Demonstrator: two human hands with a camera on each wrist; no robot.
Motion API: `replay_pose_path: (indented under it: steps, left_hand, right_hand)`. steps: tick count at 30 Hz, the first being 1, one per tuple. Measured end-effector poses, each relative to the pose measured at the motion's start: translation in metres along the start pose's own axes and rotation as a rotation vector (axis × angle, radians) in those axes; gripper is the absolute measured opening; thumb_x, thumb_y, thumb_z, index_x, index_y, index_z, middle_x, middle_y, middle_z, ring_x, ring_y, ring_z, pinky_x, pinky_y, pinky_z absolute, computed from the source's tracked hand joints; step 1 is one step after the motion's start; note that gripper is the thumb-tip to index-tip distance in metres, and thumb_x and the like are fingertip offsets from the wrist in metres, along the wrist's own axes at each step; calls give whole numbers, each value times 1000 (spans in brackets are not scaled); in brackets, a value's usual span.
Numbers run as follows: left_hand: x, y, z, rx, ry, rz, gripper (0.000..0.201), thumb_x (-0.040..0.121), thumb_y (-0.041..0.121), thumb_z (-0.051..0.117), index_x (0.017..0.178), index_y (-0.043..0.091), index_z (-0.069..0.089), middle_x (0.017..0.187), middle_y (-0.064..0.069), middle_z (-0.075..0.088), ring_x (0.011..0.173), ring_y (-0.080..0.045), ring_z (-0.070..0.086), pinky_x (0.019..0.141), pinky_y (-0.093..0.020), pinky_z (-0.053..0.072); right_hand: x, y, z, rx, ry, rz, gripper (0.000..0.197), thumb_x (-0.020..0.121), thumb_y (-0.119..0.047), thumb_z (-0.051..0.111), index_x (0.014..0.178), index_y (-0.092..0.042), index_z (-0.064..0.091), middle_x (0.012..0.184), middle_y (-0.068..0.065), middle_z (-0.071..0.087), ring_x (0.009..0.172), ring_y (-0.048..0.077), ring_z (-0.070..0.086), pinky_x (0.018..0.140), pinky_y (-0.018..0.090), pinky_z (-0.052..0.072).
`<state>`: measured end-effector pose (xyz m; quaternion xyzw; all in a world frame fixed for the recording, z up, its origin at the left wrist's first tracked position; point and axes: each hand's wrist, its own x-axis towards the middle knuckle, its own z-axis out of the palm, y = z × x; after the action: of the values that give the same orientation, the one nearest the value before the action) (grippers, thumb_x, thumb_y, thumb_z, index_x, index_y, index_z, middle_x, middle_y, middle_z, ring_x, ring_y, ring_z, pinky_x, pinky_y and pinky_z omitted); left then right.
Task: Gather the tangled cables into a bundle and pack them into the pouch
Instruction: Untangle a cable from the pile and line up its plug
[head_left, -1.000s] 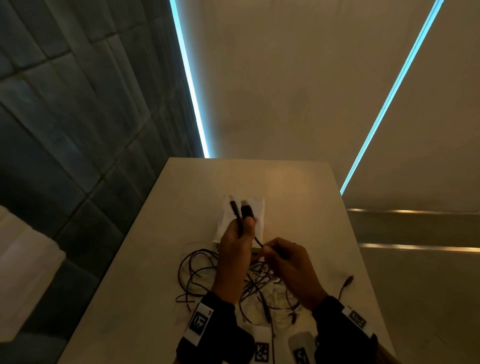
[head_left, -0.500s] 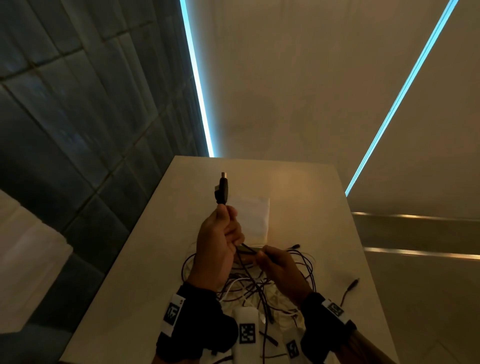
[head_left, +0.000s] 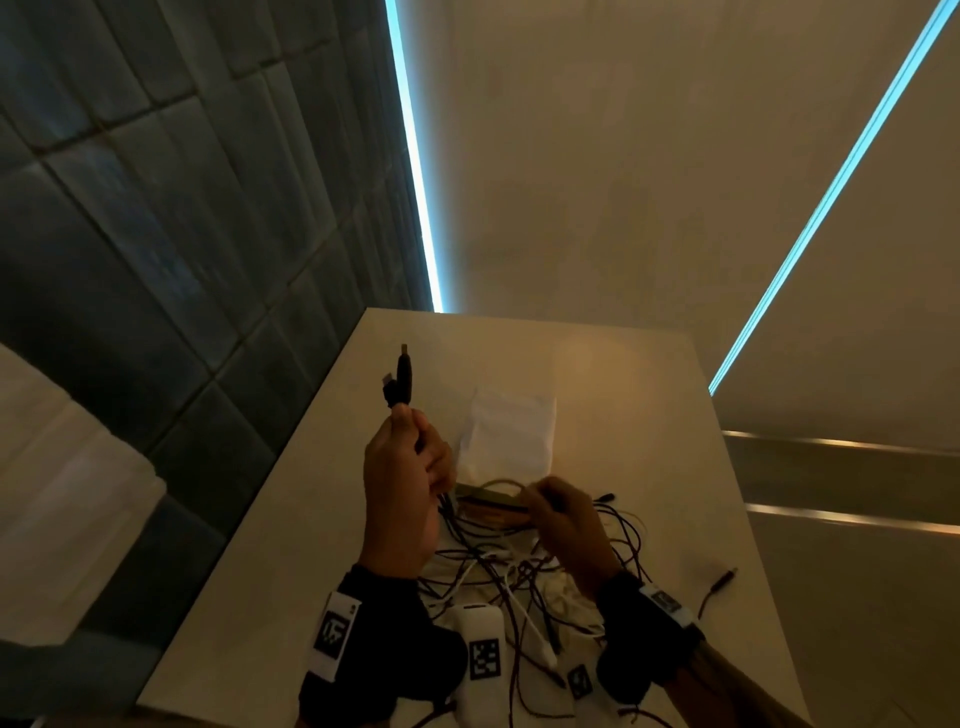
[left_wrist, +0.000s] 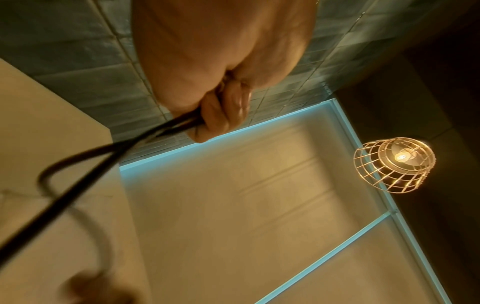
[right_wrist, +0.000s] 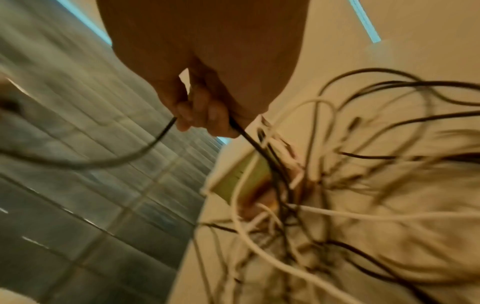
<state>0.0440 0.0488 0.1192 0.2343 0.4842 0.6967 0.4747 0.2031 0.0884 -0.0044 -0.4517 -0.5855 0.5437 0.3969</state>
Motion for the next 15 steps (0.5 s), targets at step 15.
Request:
replay_pose_path:
  steps: [15]
  left_hand:
    - [-5,4,5,-314,-238,-211,34,101,29,33,74,15,46,59,0,46,41,-8,31,44,-22,26]
  right_hand:
    - [-28,-49,7,215,-251,-109,29,91,-25,62,72,-3,63,58,4,44,50,7,37,49,16,31]
